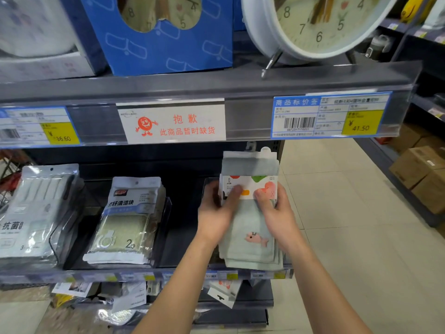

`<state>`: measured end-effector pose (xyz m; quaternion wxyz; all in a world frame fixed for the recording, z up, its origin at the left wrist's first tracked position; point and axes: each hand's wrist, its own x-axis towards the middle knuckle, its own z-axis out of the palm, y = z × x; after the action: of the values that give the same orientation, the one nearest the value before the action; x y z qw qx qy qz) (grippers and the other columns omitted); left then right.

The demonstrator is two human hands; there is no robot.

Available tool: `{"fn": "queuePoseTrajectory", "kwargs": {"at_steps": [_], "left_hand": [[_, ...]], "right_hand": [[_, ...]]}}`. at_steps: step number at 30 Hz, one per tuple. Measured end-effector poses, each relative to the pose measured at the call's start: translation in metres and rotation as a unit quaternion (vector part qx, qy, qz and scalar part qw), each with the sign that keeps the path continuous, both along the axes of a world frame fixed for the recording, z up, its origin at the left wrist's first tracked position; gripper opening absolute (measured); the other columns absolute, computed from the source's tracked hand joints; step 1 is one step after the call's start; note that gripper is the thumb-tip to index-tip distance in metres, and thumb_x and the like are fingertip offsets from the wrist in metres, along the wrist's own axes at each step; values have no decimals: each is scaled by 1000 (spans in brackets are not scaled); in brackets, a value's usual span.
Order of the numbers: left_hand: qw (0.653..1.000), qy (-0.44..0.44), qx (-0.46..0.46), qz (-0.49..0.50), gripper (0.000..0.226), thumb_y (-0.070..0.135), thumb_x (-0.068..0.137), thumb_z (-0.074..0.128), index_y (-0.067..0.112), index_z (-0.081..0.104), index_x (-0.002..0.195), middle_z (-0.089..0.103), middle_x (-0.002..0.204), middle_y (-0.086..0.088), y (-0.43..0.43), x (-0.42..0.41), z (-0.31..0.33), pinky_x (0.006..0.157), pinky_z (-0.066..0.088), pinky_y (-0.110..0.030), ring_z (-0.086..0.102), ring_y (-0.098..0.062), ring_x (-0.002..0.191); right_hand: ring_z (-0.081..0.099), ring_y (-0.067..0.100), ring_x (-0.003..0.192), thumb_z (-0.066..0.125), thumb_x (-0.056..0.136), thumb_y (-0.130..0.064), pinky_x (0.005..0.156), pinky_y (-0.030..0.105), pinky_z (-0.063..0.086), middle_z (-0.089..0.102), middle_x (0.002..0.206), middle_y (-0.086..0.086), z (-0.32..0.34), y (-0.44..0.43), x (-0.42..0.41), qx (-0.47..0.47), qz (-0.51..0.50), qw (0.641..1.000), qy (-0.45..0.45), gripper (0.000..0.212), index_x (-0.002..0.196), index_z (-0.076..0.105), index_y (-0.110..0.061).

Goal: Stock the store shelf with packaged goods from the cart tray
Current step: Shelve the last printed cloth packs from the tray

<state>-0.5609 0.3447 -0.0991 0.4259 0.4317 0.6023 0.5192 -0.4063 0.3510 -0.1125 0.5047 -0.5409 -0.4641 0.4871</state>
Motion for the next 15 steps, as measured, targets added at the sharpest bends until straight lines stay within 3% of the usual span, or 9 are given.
{"fn": "queuePoseTrajectory", "kwargs": {"at_steps": [4,8,12,15], "left_hand": [[999,13,15,-44,49,58,79,79,41,62,122,75,106,26,-11,-14,14,76,55,-12,70,8,97],[997,10,6,-76,47,49,86,81,40,62,128,76,110,19,-8,-25,17,78,59,-19,73,1,98],[996,34,-44,-67,52,60,87,74,42,58,133,74,115,15,3,-21,0,87,61,-27,72,-2,99],[992,57,-85,-75,59,63,90,68,37,53,141,71,113,15,12,-18,-11,89,59,-28,70,-5,100]], "right_hand": [[69,4,104,67,90,-54,95,43,57,70,113,-21,8,-7,1,11,-15,1000,-15,36,122,51,-54],[70,6,105,65,91,-57,94,41,58,70,116,-16,11,-2,0,11,-11,1000,-1,34,122,52,-49],[67,7,109,61,96,-47,93,36,57,67,115,-15,1,7,-11,19,-1,999,-29,17,110,53,-52],[68,11,110,59,96,-43,96,44,57,70,117,-10,-12,16,-11,14,17,1000,-18,26,122,57,-41]]}}
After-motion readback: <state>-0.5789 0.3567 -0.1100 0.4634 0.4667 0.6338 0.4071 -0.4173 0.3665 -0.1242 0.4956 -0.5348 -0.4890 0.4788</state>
